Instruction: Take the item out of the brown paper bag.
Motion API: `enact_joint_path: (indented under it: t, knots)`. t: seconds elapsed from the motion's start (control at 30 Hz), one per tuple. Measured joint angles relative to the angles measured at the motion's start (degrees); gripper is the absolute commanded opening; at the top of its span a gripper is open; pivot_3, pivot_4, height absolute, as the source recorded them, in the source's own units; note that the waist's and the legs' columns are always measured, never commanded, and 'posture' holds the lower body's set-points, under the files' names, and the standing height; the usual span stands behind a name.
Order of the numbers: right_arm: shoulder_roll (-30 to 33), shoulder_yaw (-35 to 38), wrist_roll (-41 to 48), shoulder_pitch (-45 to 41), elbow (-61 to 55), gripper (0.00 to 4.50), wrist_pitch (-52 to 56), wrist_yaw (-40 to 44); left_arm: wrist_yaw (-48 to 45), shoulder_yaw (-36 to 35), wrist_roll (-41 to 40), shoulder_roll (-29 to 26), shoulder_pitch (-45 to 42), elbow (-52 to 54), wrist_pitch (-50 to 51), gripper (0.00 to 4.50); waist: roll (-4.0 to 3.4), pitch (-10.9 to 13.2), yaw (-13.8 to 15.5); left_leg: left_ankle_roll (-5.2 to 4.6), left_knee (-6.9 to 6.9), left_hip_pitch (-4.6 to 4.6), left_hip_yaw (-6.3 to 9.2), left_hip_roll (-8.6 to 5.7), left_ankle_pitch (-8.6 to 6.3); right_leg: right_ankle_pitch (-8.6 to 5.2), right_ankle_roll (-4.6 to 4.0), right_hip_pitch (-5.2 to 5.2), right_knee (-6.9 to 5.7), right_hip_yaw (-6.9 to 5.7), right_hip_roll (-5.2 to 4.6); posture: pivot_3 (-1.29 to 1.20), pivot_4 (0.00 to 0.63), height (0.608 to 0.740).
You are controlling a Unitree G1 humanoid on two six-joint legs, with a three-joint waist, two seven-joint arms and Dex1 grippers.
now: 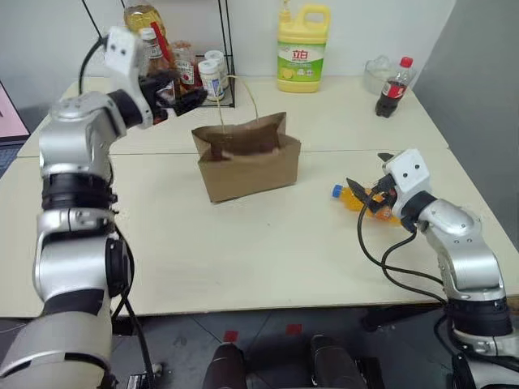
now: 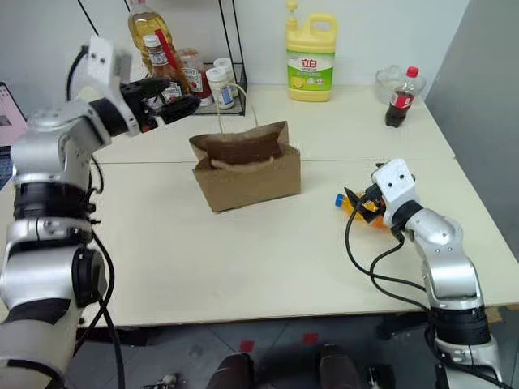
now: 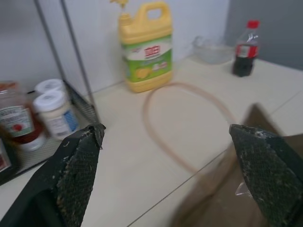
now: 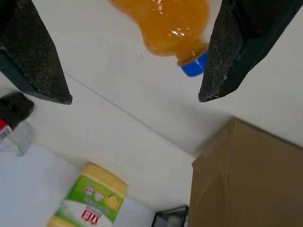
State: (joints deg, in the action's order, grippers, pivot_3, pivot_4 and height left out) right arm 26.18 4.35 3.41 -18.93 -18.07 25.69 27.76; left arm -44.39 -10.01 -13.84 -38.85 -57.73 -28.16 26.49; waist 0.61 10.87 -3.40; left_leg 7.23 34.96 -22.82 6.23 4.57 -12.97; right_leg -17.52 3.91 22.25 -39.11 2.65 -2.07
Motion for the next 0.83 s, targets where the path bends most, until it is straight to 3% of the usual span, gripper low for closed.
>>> enact_joint_path:
  t: [0.2,0.47,0.63,0.83]
  knots:
    - [-6.2,-1.8,0.1,10.2,-9.9,4.50,1.5,-5.2,11.6,-9.0,-1.2,1.4,25.7,21.5,4.4,4.48,0.05,-0.1,0.2,0.00,0.00,-0.01,0.00,0.01,0.00,0.00,0.00,-0.02,0.03,0.01,0.00,0.00,0.150,0.740]
    - [-9.6,-3.9,-1.5,23.2,-15.3,4.50,2.4,-10.8,21.7,-13.9,-0.4,9.8,53.9,39.3,5.9,4.48,0.31,-0.2,1.7,-0.18,0.02,0.10,0.01,0.01,-0.11,0.01,0.01,-0.17,0.04,0.01,-0.01,0.00,0.150,0.740]
    - [-15.8,-2.6,0.3,25.3,-15.4,4.50,5.3,-14.9,28.0,-7.9,-1.3,22.6,60.0,47.8,8.3,4.48,0.40,-0.3,2.3,-0.19,0.05,0.17,0.03,0.00,-0.11,0.04,0.05,-0.31,0.06,0.00,-0.01,0.00,0.150,0.740]
    - [-17.7,-1.1,0.9,26.2,-15.4,4.50,8.1,-17.7,31.8,1.6,-0.7,27.1,60.4,53.6,10.8,4.48,0.31,-0.5,1.7,-0.20,0.01,0.27,0.03,0.00,-0.12,0.02,0.02,-0.32,0.06,0.03,0.00,0.00,0.150,0.740]
